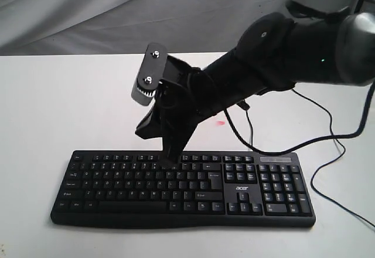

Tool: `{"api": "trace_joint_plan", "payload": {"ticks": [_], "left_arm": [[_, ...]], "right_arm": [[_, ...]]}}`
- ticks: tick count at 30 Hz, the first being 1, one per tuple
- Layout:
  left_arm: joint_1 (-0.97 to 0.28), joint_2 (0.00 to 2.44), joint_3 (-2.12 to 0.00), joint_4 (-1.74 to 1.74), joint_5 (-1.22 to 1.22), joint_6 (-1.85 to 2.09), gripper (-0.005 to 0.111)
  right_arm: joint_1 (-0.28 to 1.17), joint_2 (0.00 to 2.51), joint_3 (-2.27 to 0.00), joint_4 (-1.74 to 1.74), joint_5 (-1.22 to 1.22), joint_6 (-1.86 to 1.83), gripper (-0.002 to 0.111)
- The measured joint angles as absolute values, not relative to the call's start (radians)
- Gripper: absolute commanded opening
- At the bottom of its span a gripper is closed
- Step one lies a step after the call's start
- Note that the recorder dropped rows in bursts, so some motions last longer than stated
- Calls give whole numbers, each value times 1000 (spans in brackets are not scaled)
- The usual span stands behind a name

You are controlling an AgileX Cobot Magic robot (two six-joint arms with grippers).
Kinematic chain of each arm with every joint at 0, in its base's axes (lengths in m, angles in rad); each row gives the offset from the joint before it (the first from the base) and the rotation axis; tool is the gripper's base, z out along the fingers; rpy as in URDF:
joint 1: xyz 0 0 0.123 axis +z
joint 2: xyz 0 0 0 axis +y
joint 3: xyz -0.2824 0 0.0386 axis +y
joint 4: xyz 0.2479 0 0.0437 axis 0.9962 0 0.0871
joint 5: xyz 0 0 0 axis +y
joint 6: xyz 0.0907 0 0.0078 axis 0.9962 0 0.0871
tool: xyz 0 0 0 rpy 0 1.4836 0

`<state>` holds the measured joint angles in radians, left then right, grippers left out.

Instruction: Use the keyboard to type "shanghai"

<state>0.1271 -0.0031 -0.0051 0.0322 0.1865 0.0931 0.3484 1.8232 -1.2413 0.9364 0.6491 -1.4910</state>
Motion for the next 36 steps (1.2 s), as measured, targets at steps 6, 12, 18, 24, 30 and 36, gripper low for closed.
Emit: {"api": "trace_joint_plan", "payload": {"ticks": [6, 12, 18, 24, 30, 36], "left_arm": [[127, -3, -5, 32, 187, 93, 1], [127, -3, -5, 32, 187, 93, 1], [127, -3, -5, 32, 187, 93, 1], [127, -3, -5, 32, 187, 93, 1], [127, -3, -5, 32, 187, 93, 1], [127, -3, -5, 32, 187, 93, 1]], "right_arm": [[348, 1683, -1173, 929, 601, -1390, 0], [348, 1437, -918, 941, 346, -1373, 0], [348, 1226, -793, 1029, 219, -1373, 0], [348, 1112, -756, 1115, 208, -1358, 0], [348, 1062, -736, 1132, 213, -1310, 0], [348, 1060, -736, 1133, 211, -1305, 0]]}}
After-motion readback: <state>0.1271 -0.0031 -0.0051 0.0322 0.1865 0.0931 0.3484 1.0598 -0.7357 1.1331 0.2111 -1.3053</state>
